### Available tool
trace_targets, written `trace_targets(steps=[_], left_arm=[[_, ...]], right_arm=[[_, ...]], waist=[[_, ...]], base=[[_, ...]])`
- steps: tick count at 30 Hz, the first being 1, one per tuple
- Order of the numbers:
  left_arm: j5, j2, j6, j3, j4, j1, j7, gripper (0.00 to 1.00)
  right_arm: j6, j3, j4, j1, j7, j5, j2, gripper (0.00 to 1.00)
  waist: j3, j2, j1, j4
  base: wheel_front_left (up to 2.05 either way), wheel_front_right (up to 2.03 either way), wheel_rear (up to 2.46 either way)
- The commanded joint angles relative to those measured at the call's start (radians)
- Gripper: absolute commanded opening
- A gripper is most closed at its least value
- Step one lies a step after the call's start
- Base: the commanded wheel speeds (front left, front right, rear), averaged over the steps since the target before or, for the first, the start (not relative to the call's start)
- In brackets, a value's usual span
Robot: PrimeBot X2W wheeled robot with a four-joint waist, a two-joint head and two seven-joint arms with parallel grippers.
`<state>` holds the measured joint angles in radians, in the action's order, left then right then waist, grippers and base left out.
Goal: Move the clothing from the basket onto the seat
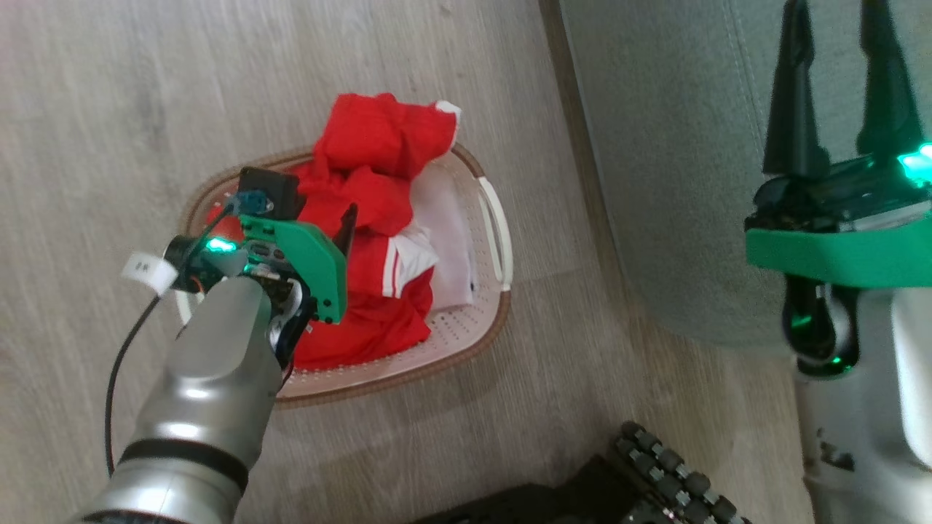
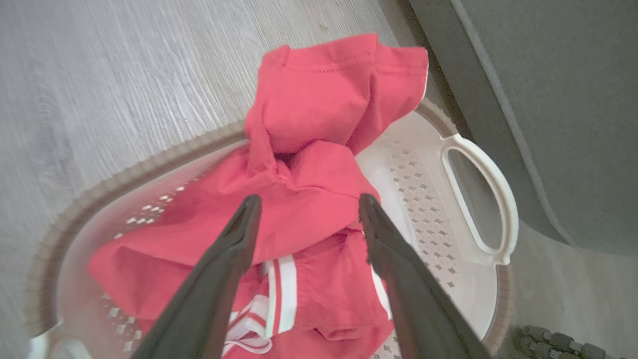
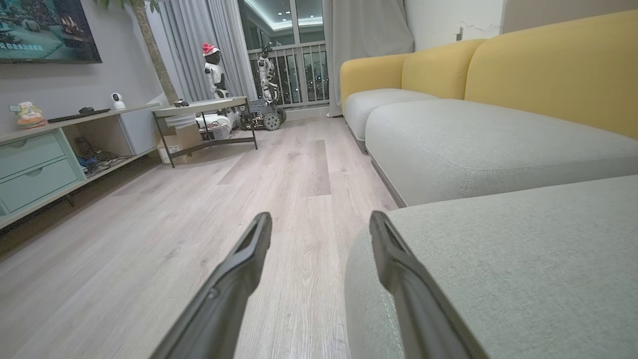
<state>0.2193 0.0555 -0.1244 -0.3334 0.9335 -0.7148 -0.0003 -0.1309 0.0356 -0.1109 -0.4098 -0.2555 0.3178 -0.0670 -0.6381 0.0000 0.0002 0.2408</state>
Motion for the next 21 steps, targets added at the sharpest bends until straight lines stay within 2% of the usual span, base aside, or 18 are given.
trace_targets(steps=[1, 9, 17, 21], left_arm=[[0.008, 0.006, -0.005, 0.007, 0.016, -0.024, 0.016, 1.0], [0.041, 0.002, -0.006, -0.001, 0.179, -0.122, 0.094, 1.0], [0.033, 0.024, 0.016, -0.015, 0.276, -0.202, 0.115, 1.0], [0.022, 0.039, 0.016, -0.039, 0.319, -0.226, 0.187, 1.0]], right_arm=[[0.0, 0.006, -0.047, -0.009, -0.006, -0.004, 0.008, 1.0], [0.0, -0.03, -0.11, -0.06, -0.006, -0.006, 0.008, 1.0], [0.0, -0.027, -0.16, -0.101, -0.006, 0.005, 0.013, 1.0], [0.0, -0.025, -0.177, -0.118, -0.006, 0.007, 0.015, 1.0]], waist=[[-0.035, 0.0, -0.0002, 0.021], [-0.124, 0.0, -0.0002, 0.067], [-0.206, 0.0, -0.0002, 0.105], [-0.241, 0.0, -0.0002, 0.117]], base=[[0.0, 0.0, 0.0], [0.0, 0.0, 0.0], [0.0, 0.0, 0.0], [0.0, 0.0, 0.0]])
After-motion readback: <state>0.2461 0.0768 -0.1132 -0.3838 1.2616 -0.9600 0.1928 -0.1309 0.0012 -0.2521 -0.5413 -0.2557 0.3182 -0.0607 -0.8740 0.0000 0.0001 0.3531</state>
